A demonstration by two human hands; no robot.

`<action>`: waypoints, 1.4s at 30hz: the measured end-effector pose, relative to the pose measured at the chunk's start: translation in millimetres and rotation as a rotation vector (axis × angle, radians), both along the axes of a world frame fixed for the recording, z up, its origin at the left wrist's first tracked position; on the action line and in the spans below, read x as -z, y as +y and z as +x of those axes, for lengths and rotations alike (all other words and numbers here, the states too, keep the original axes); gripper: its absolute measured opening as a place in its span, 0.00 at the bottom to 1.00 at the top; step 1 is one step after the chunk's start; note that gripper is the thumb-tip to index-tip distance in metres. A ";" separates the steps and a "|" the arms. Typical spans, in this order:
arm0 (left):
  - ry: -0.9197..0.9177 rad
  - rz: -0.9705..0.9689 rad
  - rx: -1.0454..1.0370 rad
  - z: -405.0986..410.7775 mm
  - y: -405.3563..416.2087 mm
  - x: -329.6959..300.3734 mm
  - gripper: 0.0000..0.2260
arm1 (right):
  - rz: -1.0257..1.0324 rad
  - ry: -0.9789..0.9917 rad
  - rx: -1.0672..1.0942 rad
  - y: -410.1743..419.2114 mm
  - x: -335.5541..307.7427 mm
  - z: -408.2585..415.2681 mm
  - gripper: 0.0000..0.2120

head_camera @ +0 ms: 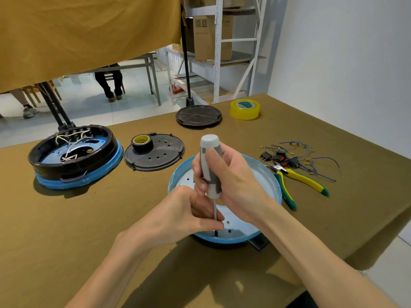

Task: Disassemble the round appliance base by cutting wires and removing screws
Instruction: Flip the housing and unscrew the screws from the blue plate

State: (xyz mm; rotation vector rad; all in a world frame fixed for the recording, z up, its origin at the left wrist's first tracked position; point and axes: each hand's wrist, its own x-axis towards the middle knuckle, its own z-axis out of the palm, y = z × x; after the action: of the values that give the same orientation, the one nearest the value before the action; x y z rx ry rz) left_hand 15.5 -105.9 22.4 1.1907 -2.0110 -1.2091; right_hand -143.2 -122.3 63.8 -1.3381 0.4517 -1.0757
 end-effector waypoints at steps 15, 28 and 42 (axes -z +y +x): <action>-0.036 -0.020 0.023 -1.1 0.1 2.9 0.04 | 0.016 0.016 -0.023 0.4 0.0 -4.1 0.26; -0.117 -0.138 -0.044 -7.1 2.4 3.3 0.09 | 0.083 -0.098 -0.105 0.4 -3.0 1.6 0.30; -0.079 -0.069 0.047 0.0 -2.5 -0.4 0.05 | -0.041 -0.068 0.120 4.5 0.6 5.2 0.23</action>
State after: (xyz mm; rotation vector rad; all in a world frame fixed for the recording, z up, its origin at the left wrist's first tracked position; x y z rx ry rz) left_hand 15.5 -108.3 22.7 1.1815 -2.1316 -1.1214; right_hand -138.1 -117.9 63.2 -1.3192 0.4666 -1.2320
